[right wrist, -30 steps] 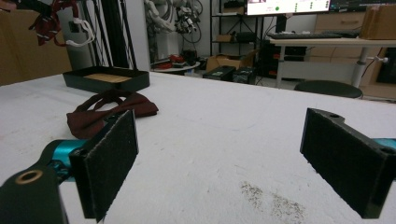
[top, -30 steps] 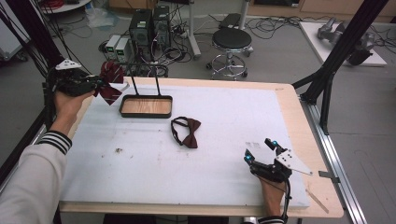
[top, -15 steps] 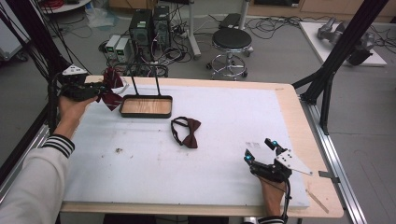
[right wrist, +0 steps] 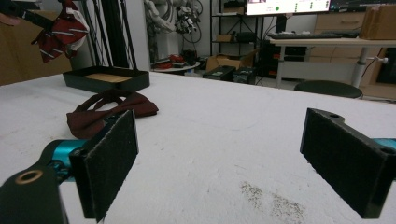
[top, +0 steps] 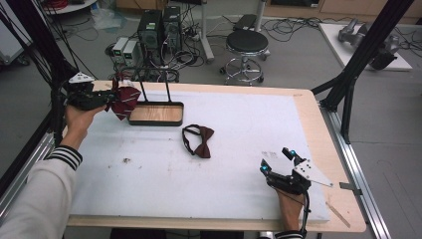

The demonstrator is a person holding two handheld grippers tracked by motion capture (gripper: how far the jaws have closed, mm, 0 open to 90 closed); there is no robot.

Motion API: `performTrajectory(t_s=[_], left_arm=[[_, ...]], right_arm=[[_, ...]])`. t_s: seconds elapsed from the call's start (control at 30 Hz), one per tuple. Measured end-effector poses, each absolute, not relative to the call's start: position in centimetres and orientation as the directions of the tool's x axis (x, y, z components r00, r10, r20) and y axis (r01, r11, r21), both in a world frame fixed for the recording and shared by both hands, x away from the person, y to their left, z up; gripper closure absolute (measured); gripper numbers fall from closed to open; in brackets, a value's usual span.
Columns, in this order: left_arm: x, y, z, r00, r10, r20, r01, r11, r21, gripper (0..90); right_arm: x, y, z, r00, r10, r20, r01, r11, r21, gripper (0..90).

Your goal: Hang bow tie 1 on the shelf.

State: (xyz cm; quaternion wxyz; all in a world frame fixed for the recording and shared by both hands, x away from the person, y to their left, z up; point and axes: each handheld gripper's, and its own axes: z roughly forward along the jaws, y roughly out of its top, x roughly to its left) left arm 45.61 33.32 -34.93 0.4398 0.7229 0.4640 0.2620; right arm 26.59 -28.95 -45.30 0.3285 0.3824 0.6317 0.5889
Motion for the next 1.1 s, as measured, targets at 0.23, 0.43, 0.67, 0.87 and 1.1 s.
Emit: performTrajectory(t_s=[0.23, 0.43, 0.67, 0.87, 1.1], left_arm=[[45.7, 33.6, -34.9, 0.429, 0.901, -0.067, 0.456, -0.152, 0.877, 59.6], [45.8, 33.6, -35.1, 0.426, 0.901, -0.077, 0.448, -0.136, 0.883, 33.1], [44.6, 33.5, -35.2, 0.498, 0.863, -0.088, 0.376, -0.123, 0.918, 17.5], [41.9, 32.9, -34.9, 0.583, 0.809, -0.074, 0.269, -0.106, 0.957, 17.5], [39.3, 31.7, -35.1, 0.647, 0.76, -0.058, 0.213, -0.107, 0.971, 17.5]], right_arm=[[26.6, -28.9, -45.3, -0.491, 0.87, 0.039, 0.1, 0.012, 0.995, 10.5], [26.5, -28.9, -45.3, -0.491, 0.87, 0.041, 0.102, 0.01, 0.995, 10.5], [26.5, -28.9, -45.3, -0.49, 0.871, 0.039, 0.1, 0.012, 0.995, 10.5], [26.5, -28.9, -45.3, -0.489, 0.871, 0.041, 0.098, 0.008, 0.995, 10.6], [26.6, -29.0, -45.3, -0.487, 0.872, 0.047, 0.1, 0.003, 0.995, 10.6]])
